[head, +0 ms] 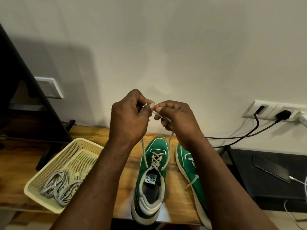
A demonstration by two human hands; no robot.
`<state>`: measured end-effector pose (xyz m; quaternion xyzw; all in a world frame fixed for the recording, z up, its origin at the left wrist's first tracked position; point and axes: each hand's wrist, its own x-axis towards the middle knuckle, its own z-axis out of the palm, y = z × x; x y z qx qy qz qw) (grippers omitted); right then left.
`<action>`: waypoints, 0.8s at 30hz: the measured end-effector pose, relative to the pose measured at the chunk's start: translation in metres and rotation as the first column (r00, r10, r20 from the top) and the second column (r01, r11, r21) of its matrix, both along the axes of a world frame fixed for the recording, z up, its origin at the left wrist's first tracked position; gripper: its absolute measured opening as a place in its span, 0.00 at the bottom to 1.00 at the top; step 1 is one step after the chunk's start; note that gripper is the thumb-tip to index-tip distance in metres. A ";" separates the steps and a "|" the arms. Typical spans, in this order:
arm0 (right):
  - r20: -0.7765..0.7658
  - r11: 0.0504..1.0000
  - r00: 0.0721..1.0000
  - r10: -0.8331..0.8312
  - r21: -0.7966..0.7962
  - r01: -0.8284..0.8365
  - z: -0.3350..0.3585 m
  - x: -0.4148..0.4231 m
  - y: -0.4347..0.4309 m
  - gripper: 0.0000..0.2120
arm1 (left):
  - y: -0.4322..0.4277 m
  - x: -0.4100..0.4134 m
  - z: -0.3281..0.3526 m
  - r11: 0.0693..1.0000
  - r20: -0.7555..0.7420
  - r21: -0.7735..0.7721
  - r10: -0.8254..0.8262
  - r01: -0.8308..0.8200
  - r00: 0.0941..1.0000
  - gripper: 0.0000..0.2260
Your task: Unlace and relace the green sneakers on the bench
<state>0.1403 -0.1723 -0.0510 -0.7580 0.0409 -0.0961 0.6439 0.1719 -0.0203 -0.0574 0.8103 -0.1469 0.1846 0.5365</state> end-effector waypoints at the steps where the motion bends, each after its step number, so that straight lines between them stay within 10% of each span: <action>1: 0.002 1.000 1.000 0.024 -0.019 -0.024 0.000 -0.001 -0.001 0.07 | 0.001 0.000 0.000 0.998 0.010 0.054 0.027 -0.027 1.000 0.05; 5: 0.070 0.987 0.997 -0.038 -0.153 0.048 -0.002 -0.001 -0.002 0.05 | 0.003 -0.001 0.000 0.988 -0.035 0.143 0.058 -0.052 0.998 0.07; 11: 0.238 0.988 0.971 0.025 -0.156 0.012 -0.010 -0.001 -0.003 0.09 | -0.005 -0.003 0.007 0.829 -0.475 -0.559 -0.305 -0.015 0.825 0.09; 16: 0.328 0.982 0.942 0.076 -0.189 -0.013 -0.019 -0.003 0.001 0.12 | -0.007 -0.005 0.008 0.800 -0.528 -0.594 -0.308 -0.086 0.791 0.05; 20: 0.372 0.990 0.921 -0.111 -0.038 0.135 -0.022 -0.002 0.006 0.04 | -0.013 -0.012 0.011 0.794 -0.517 -0.606 -0.336 -0.059 0.787 0.10; 24: 0.163 0.868 0.950 -0.267 0.469 0.163 -0.026 -0.018 0.006 0.04 | -0.010 -0.007 0.004 0.763 -0.556 -0.607 -0.207 -0.223 0.805 0.09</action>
